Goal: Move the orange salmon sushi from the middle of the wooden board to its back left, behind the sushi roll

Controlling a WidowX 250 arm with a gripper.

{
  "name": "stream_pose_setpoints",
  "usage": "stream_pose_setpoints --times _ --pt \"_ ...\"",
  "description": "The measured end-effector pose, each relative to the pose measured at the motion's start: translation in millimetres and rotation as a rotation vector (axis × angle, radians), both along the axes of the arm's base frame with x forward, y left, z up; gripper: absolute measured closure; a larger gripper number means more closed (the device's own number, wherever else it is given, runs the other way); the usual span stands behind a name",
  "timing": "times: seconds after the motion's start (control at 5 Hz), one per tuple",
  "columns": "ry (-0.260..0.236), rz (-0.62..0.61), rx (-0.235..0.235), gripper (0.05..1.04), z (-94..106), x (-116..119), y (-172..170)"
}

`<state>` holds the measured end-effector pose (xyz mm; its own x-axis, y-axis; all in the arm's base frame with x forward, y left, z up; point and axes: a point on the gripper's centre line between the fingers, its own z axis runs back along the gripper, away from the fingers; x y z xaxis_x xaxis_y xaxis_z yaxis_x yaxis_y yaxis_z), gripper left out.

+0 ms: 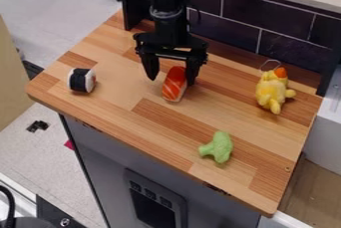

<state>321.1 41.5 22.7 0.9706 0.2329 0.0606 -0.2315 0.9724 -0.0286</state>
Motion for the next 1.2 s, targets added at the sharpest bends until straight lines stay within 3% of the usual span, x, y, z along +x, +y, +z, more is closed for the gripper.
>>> stream_pose_setpoints --times 0.6,0.8,1.0,1.2 --pt "-0.024 -0.007 0.020 0.127 -22.4 2 6" --pt "-0.020 -0.006 -0.003 0.371 -21.9 1 9" --pt "-0.008 0.000 -0.013 0.526 -20.9 0 10" --pt "0.052 0.004 -0.025 0.526 -19.9 -8 6"
